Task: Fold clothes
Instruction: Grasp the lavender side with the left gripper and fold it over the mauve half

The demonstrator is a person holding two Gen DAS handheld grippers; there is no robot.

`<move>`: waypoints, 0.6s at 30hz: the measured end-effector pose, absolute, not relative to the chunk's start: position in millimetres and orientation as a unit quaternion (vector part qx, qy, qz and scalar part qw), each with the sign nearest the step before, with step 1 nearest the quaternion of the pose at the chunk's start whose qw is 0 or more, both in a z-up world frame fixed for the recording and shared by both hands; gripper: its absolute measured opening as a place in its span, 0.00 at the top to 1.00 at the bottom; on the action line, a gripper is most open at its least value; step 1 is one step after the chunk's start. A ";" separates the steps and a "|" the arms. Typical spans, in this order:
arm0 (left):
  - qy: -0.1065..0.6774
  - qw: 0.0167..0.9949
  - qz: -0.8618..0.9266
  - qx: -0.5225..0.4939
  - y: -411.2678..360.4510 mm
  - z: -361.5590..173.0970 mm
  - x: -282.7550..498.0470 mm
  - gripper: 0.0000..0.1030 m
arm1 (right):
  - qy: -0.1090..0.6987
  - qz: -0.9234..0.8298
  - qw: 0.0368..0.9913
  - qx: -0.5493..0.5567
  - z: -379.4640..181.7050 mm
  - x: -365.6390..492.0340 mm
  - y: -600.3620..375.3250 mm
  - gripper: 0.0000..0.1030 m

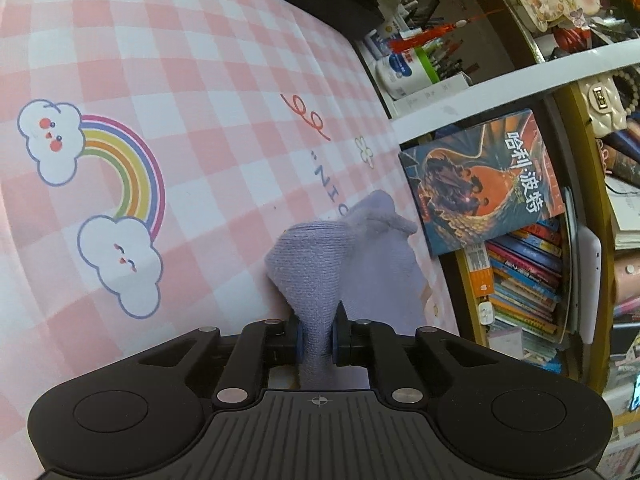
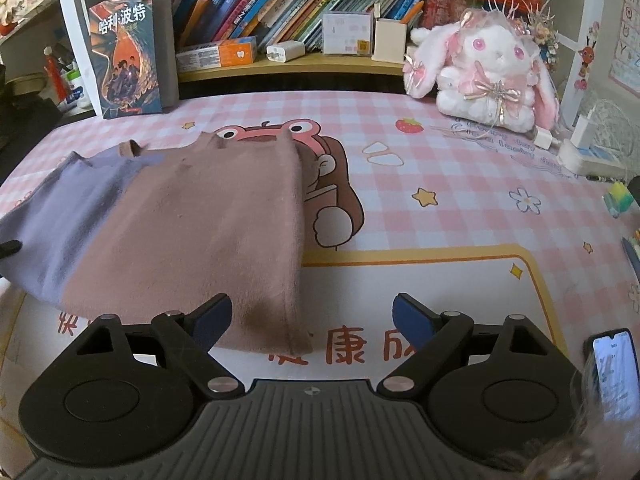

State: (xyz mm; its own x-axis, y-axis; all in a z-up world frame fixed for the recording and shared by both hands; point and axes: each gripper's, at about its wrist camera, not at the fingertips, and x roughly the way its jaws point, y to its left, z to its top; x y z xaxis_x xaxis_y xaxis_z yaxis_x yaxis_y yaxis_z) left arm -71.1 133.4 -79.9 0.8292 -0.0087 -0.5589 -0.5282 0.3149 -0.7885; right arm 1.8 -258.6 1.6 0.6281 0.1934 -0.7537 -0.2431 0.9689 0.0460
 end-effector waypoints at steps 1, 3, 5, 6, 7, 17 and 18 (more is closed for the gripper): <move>0.239 0.776 0.168 -0.560 133.0 -80.2 -70.9 0.89 | 0.411 0.125 0.902 -0.031 2.2 1.7 -258.1 0.17; 0.237 0.777 0.170 -0.557 132.0 -80.9 -71.0 0.89 | 0.407 0.133 0.903 -0.033 3.5 2.4 -257.8 0.25; 0.235 0.778 0.175 -0.555 130.0 -81.4 -71.1 0.89 | 0.408 0.141 0.901 -0.034 3.1 5.5 -259.1 0.36; 0.233 0.780 0.177 -0.554 129.4 -81.6 -71.5 0.89 | 0.410 0.145 0.900 -0.035 1.8 8.0 -259.9 0.39; 0.232 0.781 0.178 -0.552 128.2 -81.8 -71.5 0.89 | 0.412 0.148 0.898 -0.037 0.4 10.7 -260.7 0.50; 0.217 0.814 0.199 -0.501 110.1 -59.3 -69.3 0.90 | 0.438 0.226 0.870 -0.010 -20.0 29.4 -275.0 0.75; 0.211 0.822 0.196 -0.492 106.4 -51.8 -68.7 0.90 | 0.438 0.231 0.869 -0.008 -20.6 30.2 -276.3 0.75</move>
State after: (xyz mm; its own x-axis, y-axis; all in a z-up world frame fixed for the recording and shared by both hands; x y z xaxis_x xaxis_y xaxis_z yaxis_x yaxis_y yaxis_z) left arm -68.7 106.4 -51.8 0.8340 0.1147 -0.5398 -0.5298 0.4397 -0.7252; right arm 30.2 -276.3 -20.6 0.5094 0.3949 -0.7646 -0.4095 0.8927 0.1882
